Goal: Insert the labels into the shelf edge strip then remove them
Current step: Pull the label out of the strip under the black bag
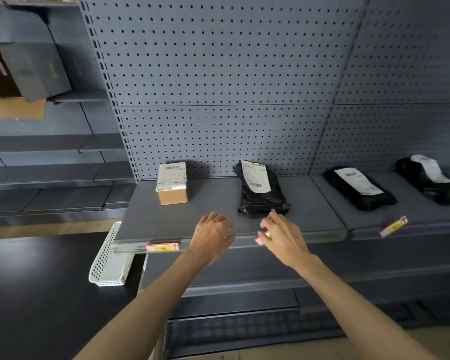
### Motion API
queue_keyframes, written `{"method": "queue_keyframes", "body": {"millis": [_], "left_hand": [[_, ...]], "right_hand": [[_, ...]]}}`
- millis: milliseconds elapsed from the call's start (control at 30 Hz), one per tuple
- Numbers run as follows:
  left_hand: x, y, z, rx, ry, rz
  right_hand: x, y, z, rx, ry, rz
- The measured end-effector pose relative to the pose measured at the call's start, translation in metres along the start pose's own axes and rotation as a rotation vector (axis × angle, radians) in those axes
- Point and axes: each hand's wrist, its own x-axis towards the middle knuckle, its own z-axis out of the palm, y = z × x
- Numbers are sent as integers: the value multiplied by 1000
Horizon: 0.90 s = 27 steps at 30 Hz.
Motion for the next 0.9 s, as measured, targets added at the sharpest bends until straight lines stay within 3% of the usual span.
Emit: {"method": "queue_keyframes", "body": {"millis": [200, 400, 533, 900], "left_hand": [[23, 53, 38, 23, -45, -74], [23, 76, 70, 114, -113, -239], [24, 81, 83, 74, -43, -299], [26, 85, 76, 152, -1, -127]], "right_hand": [[-4, 61, -4, 2, -25, -62], [-1, 78, 10, 78, -41, -169], [1, 85, 21, 86, -55, -208], [2, 93, 26, 112, -66, -156]]}}
